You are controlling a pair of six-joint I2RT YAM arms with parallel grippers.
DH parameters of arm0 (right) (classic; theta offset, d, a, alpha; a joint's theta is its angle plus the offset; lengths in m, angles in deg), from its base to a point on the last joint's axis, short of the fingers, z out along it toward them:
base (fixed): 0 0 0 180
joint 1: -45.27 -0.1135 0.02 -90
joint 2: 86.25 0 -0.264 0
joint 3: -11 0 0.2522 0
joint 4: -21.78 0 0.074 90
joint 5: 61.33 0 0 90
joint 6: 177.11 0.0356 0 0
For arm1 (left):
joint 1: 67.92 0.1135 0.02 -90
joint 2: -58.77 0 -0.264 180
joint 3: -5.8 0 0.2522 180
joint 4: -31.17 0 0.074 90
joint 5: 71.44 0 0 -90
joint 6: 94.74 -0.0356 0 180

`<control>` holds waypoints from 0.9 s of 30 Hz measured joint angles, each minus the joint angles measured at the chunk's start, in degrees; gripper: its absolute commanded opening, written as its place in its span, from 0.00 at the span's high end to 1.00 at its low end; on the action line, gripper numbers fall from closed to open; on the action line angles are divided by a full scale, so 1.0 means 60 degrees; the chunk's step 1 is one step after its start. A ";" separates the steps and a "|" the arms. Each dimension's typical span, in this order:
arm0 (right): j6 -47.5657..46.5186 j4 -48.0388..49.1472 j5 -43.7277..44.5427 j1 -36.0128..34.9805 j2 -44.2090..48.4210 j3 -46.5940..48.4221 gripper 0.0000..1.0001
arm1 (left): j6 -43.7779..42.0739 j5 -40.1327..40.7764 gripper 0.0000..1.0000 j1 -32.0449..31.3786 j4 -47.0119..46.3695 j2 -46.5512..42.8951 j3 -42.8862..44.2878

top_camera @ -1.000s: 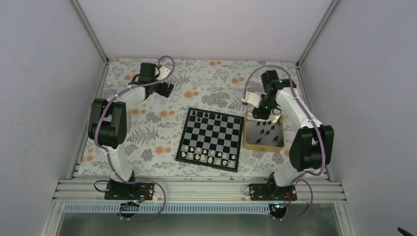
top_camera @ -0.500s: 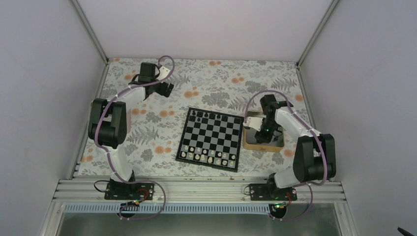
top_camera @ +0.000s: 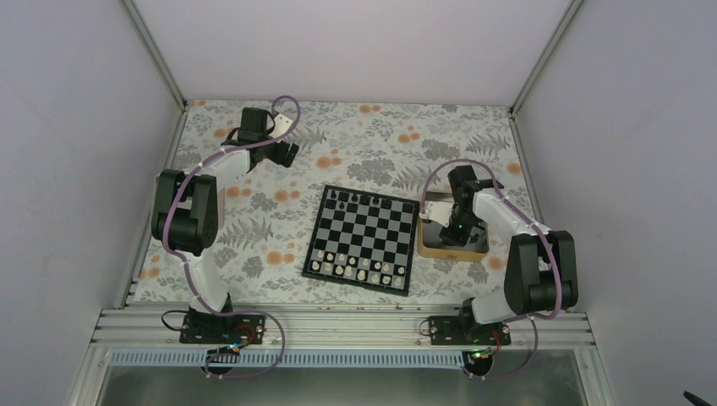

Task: Set up the chess pieces on the board
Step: Pick up the chess piece from the storage box.

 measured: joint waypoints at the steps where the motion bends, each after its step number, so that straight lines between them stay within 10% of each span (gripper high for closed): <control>1: -0.0004 0.0051 0.0018 0.0022 -0.0011 0.0000 0.64 | 0.0004 0.0004 0.00 0.0000 0.0000 0.0000 0.0000; 17: -0.0164 0.0189 -0.0113 0.0211 -0.0477 0.0149 0.94 | 0.0007 -0.0004 0.00 0.0000 0.0004 0.0000 0.0000; 27: -0.0339 -0.0627 -0.0466 0.0291 -0.0477 0.1818 0.96 | 0.0007 -0.0040 0.00 0.0000 -0.0004 0.0000 0.0000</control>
